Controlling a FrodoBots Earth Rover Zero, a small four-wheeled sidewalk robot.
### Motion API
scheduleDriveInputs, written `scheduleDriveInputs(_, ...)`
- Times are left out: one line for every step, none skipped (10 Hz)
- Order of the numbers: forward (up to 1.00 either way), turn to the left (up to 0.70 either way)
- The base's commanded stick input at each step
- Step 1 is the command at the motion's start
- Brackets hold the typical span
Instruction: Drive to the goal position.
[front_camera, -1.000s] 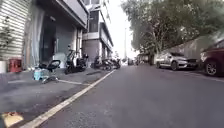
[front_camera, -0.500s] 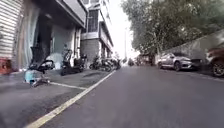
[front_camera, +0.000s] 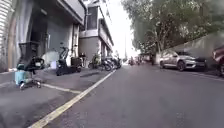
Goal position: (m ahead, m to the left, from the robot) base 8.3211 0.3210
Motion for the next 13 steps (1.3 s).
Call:
scheduleDriveInputs(0.7,0.0)
scheduleDriveInputs(0.7,0.0)
scheduleDriveInputs(0.7,0.0)
scheduleDriveInputs(0.7,0.0)
scheduleDriveInputs(0.7,0.0)
scheduleDriveInputs(0.7,0.0)
scheduleDriveInputs(0.7,0.0)
scheduleDriveInputs(0.7,0.0)
scheduleDriveInputs(0.7,0.0)
scheduleDriveInputs(0.7,0.0)
scheduleDriveInputs(0.7,0.0)
scheduleDriveInputs(0.7,0.0)
scheduleDriveInputs(0.7,0.0)
